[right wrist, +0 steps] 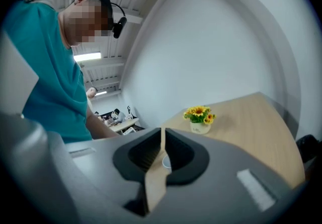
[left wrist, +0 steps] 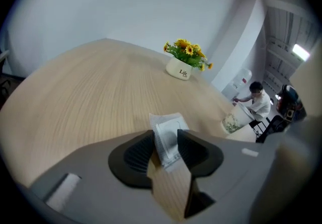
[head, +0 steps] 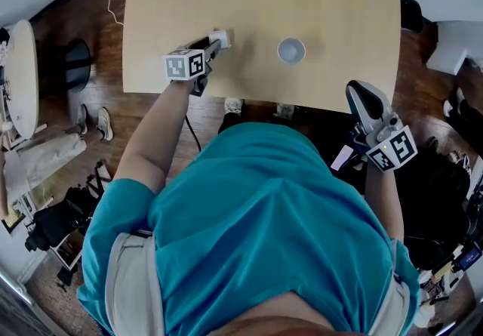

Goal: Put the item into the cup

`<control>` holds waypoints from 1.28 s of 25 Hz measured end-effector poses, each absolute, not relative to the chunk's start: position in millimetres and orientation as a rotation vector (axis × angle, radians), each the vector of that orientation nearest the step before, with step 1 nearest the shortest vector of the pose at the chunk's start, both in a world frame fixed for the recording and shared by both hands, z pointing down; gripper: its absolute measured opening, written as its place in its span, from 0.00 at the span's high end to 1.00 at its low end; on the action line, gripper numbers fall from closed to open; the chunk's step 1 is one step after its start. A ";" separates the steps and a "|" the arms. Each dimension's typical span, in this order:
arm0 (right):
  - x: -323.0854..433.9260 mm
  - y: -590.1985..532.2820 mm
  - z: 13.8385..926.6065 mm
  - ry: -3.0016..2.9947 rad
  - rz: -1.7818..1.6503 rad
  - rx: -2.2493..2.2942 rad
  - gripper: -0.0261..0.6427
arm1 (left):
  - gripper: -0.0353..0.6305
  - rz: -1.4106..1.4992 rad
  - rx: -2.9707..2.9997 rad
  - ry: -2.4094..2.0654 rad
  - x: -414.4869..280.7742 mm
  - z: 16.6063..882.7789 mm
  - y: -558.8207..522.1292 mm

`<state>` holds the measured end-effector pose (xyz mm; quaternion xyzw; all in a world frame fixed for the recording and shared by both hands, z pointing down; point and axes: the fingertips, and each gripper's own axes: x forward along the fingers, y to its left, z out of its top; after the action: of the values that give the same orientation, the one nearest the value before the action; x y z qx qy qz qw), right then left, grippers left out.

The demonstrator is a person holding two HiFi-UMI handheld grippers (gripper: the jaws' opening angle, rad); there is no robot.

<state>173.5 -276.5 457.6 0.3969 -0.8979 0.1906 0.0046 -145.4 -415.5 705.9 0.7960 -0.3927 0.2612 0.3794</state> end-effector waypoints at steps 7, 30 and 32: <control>167.4 -280.3 459.5 -2.803 0.593 1.272 0.93 | 0.83 0.819 2.107 -0.992 -136.3 703.0 -414.0; 202.1 -255.7 465.1 -2.810 0.571 1.400 0.94 | 0.91 1.253 2.877 -0.457 47.4 566.9 -363.9; 206.3 -253.2 464.9 -2.809 0.575 1.415 0.94 | 0.91 1.370 2.907 -0.373 60.4 574.0 -355.0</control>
<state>206.3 -253.2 464.9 0.4425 -0.8781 0.1798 -0.0278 60.4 -355.0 574.0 0.8975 -0.1152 0.4231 -0.0470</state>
